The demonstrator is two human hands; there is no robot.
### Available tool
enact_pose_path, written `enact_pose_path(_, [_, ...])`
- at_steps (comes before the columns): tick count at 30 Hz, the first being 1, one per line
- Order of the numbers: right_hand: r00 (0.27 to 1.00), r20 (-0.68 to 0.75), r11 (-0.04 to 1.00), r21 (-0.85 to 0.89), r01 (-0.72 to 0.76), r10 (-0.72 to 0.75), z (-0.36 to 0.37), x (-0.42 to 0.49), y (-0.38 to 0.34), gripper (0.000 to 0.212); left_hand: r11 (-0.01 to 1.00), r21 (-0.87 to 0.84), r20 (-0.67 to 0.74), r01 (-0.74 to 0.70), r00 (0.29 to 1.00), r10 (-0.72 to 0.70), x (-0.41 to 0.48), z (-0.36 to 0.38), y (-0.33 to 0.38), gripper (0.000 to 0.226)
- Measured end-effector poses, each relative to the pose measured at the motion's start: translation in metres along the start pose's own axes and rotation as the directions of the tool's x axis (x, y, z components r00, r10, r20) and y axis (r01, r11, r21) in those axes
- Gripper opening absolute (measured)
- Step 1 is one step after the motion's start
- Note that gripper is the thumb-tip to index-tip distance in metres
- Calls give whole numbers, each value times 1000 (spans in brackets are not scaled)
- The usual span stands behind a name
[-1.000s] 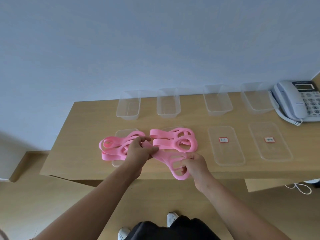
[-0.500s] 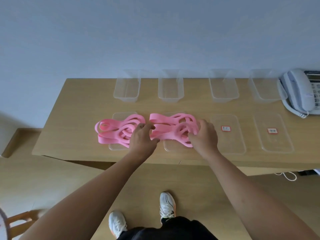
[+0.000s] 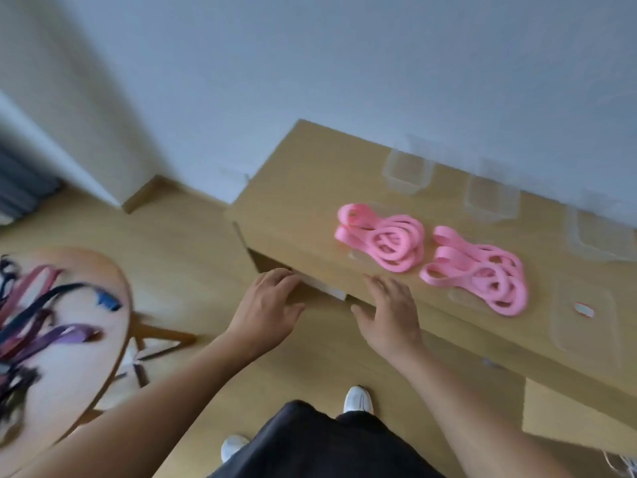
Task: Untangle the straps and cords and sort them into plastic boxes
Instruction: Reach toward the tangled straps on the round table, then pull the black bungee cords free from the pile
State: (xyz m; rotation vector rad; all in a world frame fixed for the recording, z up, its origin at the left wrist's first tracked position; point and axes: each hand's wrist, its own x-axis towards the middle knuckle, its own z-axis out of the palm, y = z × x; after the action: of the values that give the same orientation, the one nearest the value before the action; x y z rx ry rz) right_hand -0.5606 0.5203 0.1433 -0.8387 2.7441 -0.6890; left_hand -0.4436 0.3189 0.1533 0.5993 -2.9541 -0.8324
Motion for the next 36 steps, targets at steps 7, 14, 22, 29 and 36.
enact_pose_path(7, [870, 353, 915, -79, 396, -346, 100, 5, -164, 62, 922, 7, -170, 387, 909, -381, -143, -68, -169, 55])
enact_pose_path(14, [650, 546, 767, -20, 641, -529, 191, -8, -305, 63, 642, -213, -218, 736, 605, -766, -279, -93, -279, 51])
enact_pose_path(22, [418, 686, 615, 54, 787, -595, 267, 8, -410, 65, 342, -437, -185, 832, 288, -939, -342, -98, -334, 56])
enact_pose_path(29, [257, 786, 523, 98, 847, -563, 346, 67, -492, 66, 166, -516, -134, 840, 112, -985, -314, -121, -394, 53])
enact_pose_path(36, [56, 853, 428, 203, 881, -518, 420, 133, -566, 66, -63, -559, 50, 827, -42, -998, -252, -143, -481, 54])
